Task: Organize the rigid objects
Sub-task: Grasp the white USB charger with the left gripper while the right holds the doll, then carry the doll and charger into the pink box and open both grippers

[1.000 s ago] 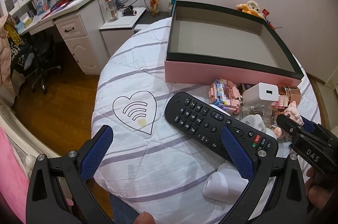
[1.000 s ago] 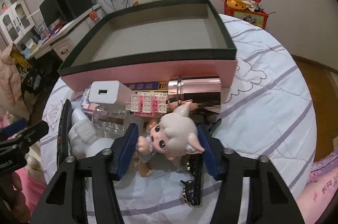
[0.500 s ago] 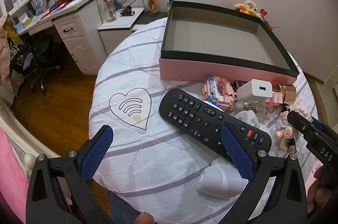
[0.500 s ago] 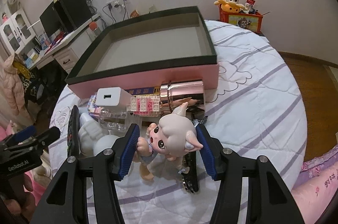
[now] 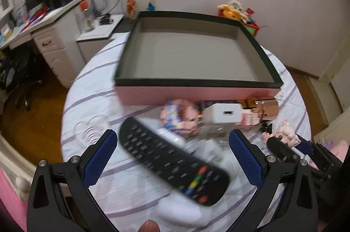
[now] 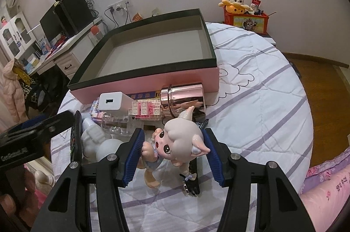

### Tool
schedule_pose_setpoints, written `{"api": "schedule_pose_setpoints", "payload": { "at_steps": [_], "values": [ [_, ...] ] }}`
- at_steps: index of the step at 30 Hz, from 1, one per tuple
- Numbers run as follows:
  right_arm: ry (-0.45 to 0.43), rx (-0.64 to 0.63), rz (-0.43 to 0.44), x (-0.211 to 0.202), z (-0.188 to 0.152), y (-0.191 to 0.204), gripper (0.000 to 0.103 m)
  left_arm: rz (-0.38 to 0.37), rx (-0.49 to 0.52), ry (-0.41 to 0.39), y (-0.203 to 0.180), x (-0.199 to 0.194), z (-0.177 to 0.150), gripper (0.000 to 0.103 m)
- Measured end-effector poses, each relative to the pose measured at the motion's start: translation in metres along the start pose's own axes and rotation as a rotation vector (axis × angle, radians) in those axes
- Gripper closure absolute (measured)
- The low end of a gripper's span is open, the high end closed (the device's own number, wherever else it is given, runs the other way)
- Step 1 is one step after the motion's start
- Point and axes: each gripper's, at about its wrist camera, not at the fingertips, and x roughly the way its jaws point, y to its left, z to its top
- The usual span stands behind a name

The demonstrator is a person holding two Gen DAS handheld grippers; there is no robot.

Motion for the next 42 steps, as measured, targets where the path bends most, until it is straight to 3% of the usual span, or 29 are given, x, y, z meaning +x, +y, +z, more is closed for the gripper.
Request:
{"api": "schedule_pose_setpoints", "payload": {
  "at_steps": [12,19,21,22,28,42],
  "values": [
    [0.005,0.011,0.015,0.005,0.002,-0.01,0.047,-0.016,0.05,0.062,-0.032,0.041,0.019,0.0],
    [0.009,0.017,0.031,0.008,0.002,-0.014,0.047,-0.045,0.043,0.095,-0.038,0.055,0.019,0.008],
    [0.009,0.022,0.033,0.008,0.003,-0.016,0.047,-0.059,0.031,0.086,-0.037,0.056,0.019,0.024],
    [0.009,0.022,0.034,0.009,0.003,-0.016,0.047,-0.075,0.022,0.093,-0.036,0.058,0.019,0.04],
    [0.006,0.032,0.037,0.008,0.003,-0.018,0.047,-0.127,0.015,0.06,-0.031,0.052,0.012,0.055],
    [-0.027,0.014,0.02,-0.011,0.009,-0.008,0.047,-0.196,0.002,-0.006,-0.012,0.019,0.015,0.06]
  ]
}}
